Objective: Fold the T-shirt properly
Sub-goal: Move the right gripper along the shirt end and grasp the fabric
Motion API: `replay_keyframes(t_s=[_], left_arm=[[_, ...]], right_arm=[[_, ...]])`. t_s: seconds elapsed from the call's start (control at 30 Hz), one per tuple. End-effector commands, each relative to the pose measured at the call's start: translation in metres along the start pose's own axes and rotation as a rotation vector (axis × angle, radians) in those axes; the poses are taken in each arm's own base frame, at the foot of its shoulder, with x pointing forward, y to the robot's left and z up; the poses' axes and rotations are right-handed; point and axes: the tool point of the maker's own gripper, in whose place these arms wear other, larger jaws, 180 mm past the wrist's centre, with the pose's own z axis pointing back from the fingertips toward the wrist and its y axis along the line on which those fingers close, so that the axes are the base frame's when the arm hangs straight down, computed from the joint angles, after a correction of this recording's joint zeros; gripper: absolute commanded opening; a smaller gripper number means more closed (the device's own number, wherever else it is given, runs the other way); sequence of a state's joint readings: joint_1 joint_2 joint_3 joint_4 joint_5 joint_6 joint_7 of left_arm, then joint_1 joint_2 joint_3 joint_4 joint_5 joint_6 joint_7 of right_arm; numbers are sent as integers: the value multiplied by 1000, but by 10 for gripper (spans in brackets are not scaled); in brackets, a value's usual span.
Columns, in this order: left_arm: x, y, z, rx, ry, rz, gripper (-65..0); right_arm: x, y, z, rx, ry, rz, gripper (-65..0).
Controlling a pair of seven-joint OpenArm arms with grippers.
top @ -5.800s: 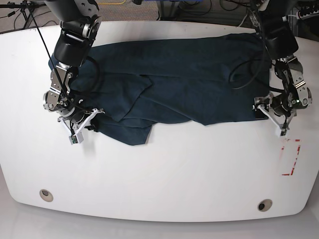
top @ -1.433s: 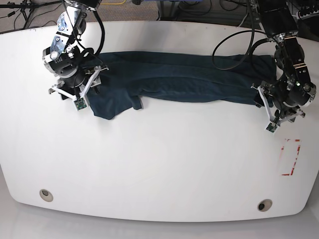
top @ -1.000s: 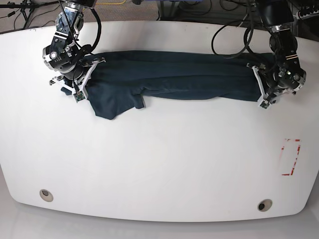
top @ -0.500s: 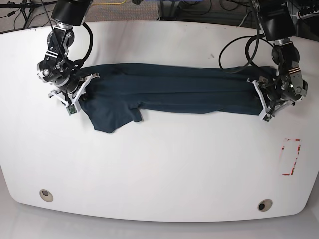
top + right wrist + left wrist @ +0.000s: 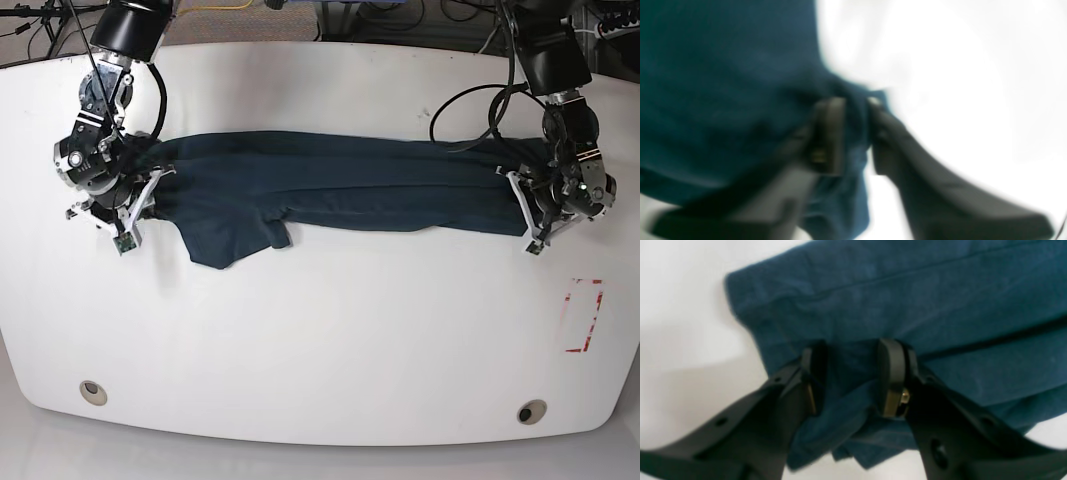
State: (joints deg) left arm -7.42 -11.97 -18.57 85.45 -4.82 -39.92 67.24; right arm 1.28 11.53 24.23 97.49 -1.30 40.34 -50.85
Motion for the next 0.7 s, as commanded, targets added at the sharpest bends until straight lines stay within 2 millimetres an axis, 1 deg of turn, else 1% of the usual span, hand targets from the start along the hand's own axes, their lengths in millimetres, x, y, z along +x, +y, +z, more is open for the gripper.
replay_keyframes(t_s=[0.0, 0.03, 0.1, 0.13, 0.17, 0.2, 0.27, 0.4, 0.5, 0.6, 0.67], left_arm=[[27, 5, 16, 39, -86, -15, -414], [32, 5, 20, 47, -101, -20, -414], [36, 5, 25, 59, -112, -26, -414], [39, 6, 29, 68, -117, -30, -414], [40, 6, 31, 72, -120, -32, -414], [43, 5, 33, 76, -128, -34, -414], [49, -1, 37, 74, -152, -33, -414], [58, -1, 48, 97, -197, -25, -414], [61, -1, 54, 109, -217, -25, -414], [62, 0, 56, 115, -219, -28, -414], [61, 2, 56, 119, -217, -28, -414]], right_arm=[[31, -6, 3, -18, -85, -7, -279], [35, -6, 0, -13, -92, -15, -216], [36, -7, -7, 0, -87, -31, -133], [37, -6, -14, 17, -81, -48, -76], [38, -6, -17, 22, -80, -55, -57], [39, -5, -24, 39, -74, -72, -32], [40, -4, -35, 66, -69, -100, -22], [41, 1, -52, 110, -66, -144, -43], [42, 5, -59, 130, -68, -162, -63], [50, 17, -65, 162, -78, -184, -75], [51, 22, -70, 179, -73, -195, -73]])
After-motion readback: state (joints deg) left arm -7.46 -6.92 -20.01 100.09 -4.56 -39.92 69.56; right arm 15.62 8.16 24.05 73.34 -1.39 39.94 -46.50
